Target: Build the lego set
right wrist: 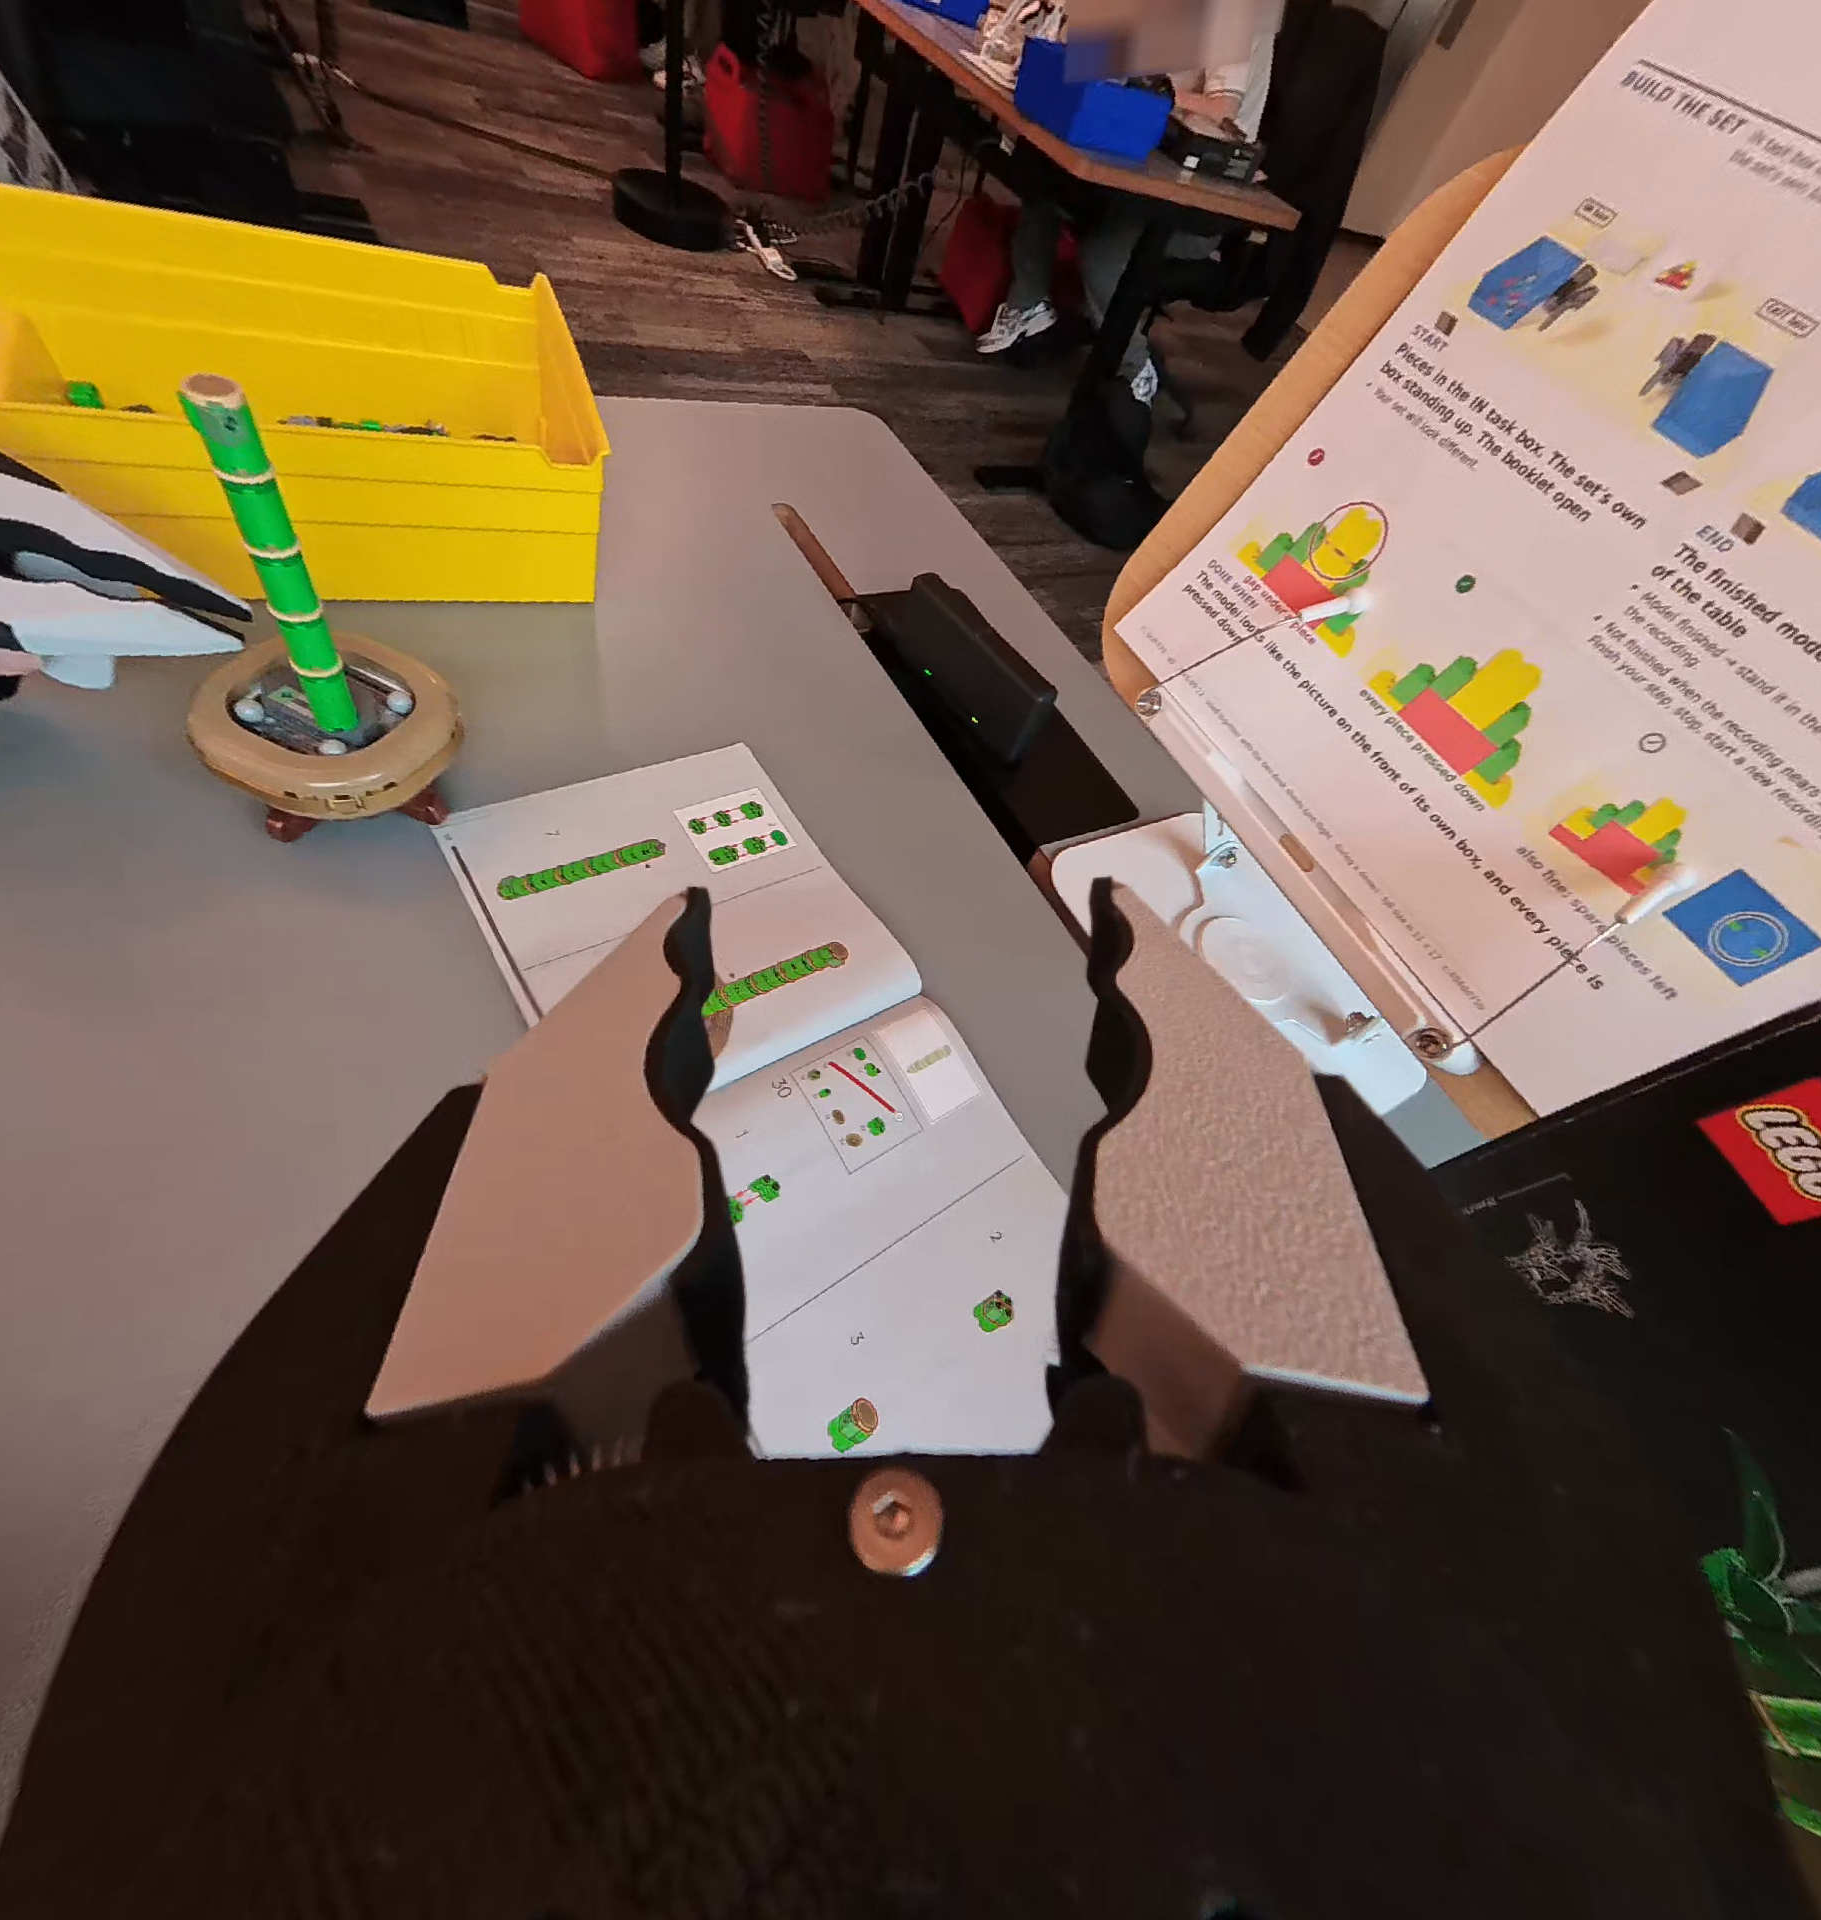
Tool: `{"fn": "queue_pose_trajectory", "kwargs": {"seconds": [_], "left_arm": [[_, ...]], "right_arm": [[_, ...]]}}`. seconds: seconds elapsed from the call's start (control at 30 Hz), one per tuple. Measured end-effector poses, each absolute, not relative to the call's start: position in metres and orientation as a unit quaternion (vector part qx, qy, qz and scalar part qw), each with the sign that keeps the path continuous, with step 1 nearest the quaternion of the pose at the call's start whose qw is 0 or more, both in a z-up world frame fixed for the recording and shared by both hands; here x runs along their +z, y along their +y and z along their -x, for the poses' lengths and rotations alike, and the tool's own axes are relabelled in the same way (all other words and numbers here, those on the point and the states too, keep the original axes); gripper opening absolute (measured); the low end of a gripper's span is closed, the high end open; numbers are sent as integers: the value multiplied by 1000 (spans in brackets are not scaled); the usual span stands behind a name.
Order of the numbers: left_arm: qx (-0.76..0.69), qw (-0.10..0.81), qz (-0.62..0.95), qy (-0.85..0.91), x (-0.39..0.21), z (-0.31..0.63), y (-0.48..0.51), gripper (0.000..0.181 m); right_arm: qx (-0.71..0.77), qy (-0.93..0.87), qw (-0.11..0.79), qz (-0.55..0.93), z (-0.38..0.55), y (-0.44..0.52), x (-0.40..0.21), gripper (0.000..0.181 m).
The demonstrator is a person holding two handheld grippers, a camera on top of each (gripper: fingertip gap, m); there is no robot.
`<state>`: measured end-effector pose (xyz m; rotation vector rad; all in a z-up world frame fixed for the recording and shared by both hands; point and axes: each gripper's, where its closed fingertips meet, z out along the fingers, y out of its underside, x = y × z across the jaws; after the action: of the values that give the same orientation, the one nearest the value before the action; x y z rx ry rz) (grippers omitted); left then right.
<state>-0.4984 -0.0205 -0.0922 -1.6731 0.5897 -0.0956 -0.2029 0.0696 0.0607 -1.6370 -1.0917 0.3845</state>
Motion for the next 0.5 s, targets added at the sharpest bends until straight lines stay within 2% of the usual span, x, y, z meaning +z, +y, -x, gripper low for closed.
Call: {"fn": "queue_pose_trajectory", "kwargs": {"seconds": [0.5], "left_arm": [[-62, 633, 727, 260, -92, 495, -22, 11]], "right_arm": [[189, -453, 569, 660, 212, 60, 81, 73]]}}
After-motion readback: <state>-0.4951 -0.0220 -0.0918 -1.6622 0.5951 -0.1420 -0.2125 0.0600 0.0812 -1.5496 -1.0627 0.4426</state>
